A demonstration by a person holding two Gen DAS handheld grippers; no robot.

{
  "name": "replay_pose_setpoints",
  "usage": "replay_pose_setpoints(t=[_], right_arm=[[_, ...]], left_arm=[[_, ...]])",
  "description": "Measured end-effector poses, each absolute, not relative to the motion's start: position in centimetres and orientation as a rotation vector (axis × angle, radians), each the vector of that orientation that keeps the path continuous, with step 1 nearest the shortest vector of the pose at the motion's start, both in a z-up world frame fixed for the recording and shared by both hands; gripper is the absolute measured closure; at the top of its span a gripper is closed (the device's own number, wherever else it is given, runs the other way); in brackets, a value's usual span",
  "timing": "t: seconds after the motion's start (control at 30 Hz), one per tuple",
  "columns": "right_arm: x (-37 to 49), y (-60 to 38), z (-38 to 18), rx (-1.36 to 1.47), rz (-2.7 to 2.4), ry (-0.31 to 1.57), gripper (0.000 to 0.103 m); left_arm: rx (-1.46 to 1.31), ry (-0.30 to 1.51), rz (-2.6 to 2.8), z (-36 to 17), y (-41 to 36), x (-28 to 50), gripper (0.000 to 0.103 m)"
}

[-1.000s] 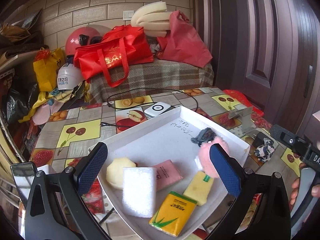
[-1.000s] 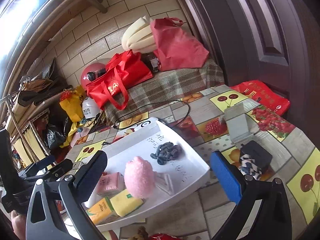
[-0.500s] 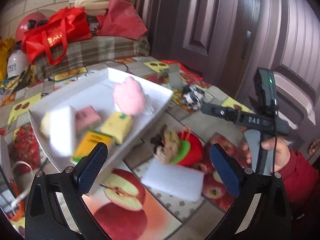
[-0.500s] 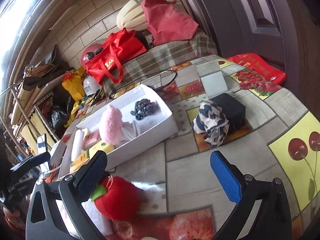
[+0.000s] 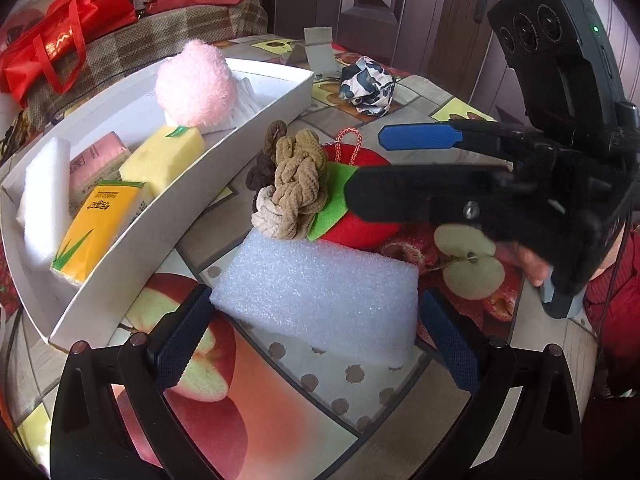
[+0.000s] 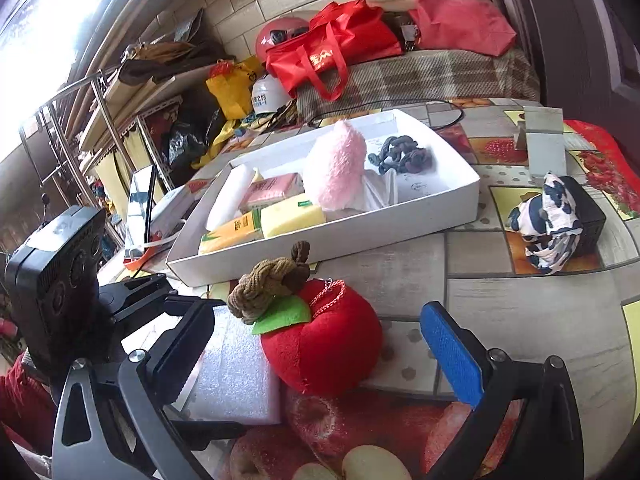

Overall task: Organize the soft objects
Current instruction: 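Grasp the white foam block with the left tool while the right grasps the red apple plush, then carry the foam block and apple plush over the white tray and release both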

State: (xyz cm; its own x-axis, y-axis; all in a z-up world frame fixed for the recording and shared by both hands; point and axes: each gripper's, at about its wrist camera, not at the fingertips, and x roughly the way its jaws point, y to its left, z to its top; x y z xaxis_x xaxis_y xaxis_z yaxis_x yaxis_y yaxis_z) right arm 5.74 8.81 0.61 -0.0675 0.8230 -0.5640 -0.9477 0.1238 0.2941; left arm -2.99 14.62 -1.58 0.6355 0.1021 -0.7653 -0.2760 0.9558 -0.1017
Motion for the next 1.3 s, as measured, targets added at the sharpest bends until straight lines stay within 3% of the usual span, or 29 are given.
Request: replay_pose_setpoints(t=[0.13, 0.2, 0.3, 0.47, 0.83, 1.3], right_arm=[[5.4, 10.1, -0.2, -0.302, 1.454, 0.779, 0.005], [5.6, 10.3, -0.6, -0.316, 1.437, 0.807, 0.028], [5.6, 10.0, -0.7, -0.319, 1.433, 0.821, 0.038], [5.9, 7.9, -0.1, -0.277, 1.380, 0.773, 0.039], [8.9, 3.3, 2.1, 0.040, 1.227, 0.598, 0.039], [9.3, 2.8, 2.4, 0.072, 1.213, 0.577, 0.039]], left_arm=[[-0.202, 0.873, 0.219, -1.8, 14.5, -2.2, 0.001], [-0.193, 0.873, 0.236, -1.8, 14.5, -2.3, 0.007], [-0.186, 0.874, 0.236, -1.8, 14.4, -2.8, 0.008], [-0.183, 0.837, 0.236, -1.3, 14.1, -3.9, 0.008], [-0.093, 0.564, 0.294, 2.9, 12.4, -6.8, 0.008], [-0.145, 0.436, 0.518, 5.2, 16.5, -8.8, 0.008]])
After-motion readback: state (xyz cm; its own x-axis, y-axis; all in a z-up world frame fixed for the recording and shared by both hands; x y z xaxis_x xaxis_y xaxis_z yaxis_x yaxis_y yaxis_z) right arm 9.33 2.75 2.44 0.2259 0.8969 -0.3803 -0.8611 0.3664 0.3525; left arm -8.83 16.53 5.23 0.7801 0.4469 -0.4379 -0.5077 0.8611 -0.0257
